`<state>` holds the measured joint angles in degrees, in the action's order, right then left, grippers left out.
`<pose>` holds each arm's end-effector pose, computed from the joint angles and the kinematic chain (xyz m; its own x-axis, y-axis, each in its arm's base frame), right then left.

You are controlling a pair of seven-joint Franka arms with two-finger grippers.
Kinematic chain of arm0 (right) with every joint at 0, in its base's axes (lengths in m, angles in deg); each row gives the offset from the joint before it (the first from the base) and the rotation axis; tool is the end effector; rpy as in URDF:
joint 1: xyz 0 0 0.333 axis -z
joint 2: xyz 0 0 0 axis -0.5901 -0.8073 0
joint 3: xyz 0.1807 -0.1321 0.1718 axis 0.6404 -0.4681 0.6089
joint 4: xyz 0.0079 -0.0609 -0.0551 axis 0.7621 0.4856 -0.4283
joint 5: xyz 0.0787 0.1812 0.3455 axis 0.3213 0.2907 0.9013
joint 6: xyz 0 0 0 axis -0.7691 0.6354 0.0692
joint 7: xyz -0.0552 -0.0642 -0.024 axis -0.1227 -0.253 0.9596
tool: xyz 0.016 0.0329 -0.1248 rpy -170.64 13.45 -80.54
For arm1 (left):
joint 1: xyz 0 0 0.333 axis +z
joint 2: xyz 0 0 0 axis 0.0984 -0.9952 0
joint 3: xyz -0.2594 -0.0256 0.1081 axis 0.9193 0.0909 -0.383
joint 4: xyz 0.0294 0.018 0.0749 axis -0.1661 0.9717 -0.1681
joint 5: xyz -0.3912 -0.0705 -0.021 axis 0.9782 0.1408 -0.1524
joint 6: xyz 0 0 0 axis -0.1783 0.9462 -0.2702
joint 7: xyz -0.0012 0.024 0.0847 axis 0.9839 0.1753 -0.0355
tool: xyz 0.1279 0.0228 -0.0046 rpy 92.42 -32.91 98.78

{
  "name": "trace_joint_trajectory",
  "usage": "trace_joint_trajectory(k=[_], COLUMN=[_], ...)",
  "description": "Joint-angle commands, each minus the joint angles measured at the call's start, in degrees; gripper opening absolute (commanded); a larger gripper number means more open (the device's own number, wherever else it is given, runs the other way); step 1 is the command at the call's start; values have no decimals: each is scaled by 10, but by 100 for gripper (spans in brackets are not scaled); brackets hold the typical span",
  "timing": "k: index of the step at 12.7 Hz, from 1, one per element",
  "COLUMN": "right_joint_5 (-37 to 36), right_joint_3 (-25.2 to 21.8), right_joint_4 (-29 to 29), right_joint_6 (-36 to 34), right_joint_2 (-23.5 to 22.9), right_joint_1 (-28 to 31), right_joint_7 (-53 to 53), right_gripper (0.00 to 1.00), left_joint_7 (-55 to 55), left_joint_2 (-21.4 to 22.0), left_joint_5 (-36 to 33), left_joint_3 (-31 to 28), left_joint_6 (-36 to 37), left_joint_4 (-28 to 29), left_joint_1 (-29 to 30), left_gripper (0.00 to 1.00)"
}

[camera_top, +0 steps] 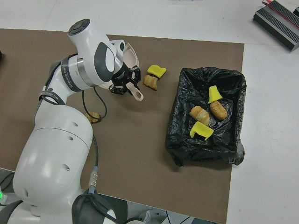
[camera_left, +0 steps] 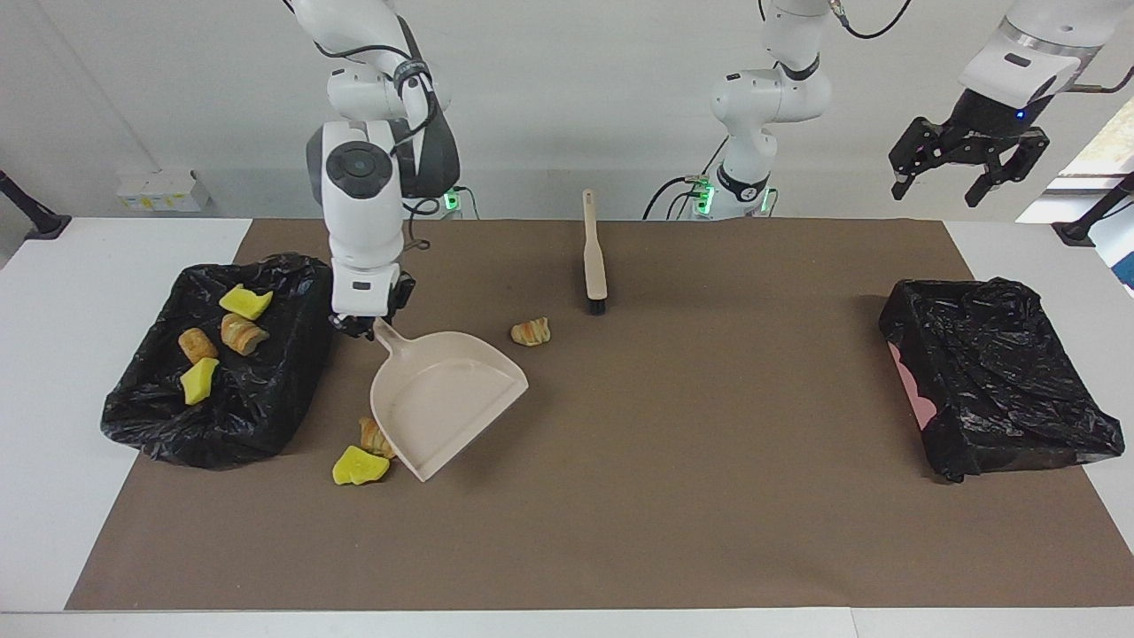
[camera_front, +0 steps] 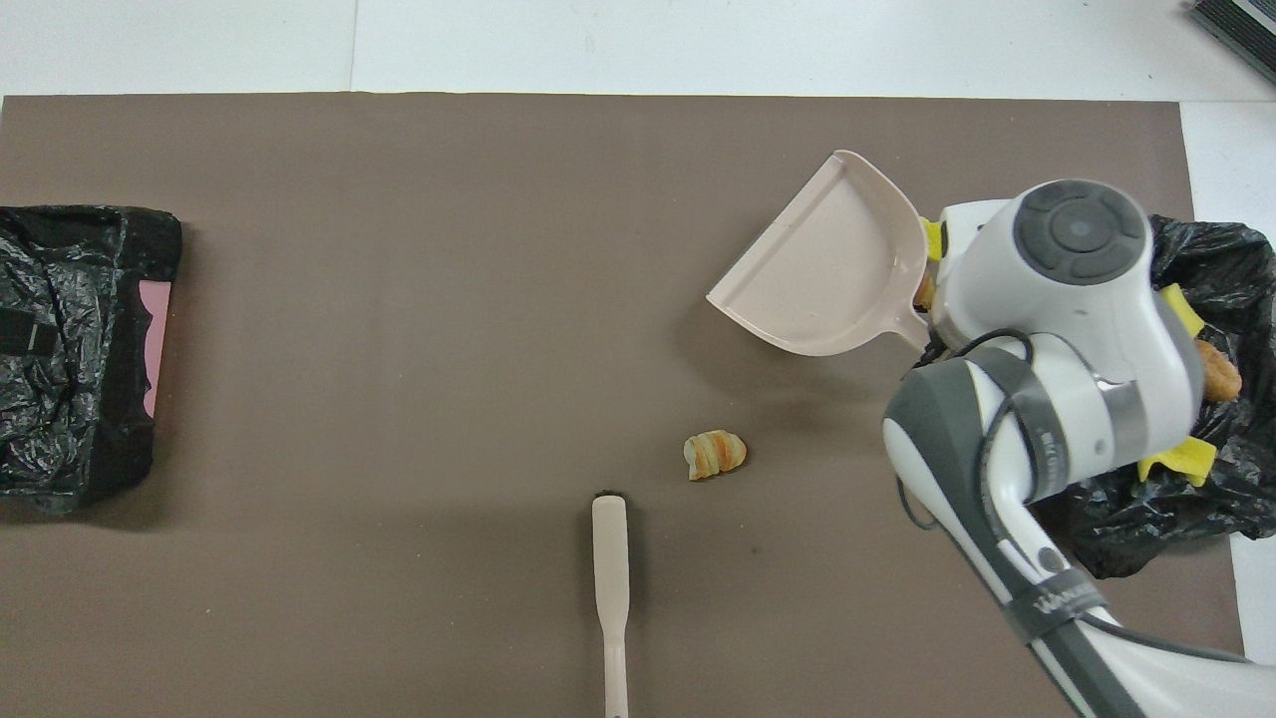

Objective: Sweep and dump trash in bin
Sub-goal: 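Bring the empty dustpan back and set it on the table with the right gripper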

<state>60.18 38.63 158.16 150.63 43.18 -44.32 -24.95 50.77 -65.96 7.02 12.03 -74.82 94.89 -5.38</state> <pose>0.5751 0.1233 0.3669 0.7363 0.6543 -0.1724 0.6745 -0.7300 0.1104 0.5358 -0.0144 0.6438 0.9813 -0.1874 0.0440 -0.1879 -0.9821 0.0085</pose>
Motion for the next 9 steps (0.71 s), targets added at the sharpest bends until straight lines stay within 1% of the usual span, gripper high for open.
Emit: trace_joint_trajectory(k=[1, 3, 5, 6, 7, 9], right_joint_5=[46, 85, 92, 109, 129, 151], right_joint_3=[-2, -2, -2, -2, -2, -2], right_joint_4=[-50, -104, -173, -203, -250, -324], right_joint_6=[2, -2, -5, -6, -11, -22], right_joint_2=[-53, -103, -168, -198, -233, -292], right_joint_1=[-49, -78, -137, -148, -160, -191], right_joint_7=[-154, -303, -416, -456, -490, -553], right_gripper=[0, 0, 0, 0, 0, 0], left_joint_7=[-9, -9, -10, -14, -28, -39], left_joint_2=[19, 19, 20, 22, 23, 23], left_joint_5=[3, 0, -2, -2, -2, -5], left_joint_3=[-1, -1, -1, -1, -1, -1], left_joint_6=[-11, -9, -5, 6, 17, 18], left_joint_4=[26, 26, 25, 25, 25, 26], left_joint_1=[-2, -2, -3, -2, -2, 1], left_gripper=[100, 100, 100, 100, 100, 100])
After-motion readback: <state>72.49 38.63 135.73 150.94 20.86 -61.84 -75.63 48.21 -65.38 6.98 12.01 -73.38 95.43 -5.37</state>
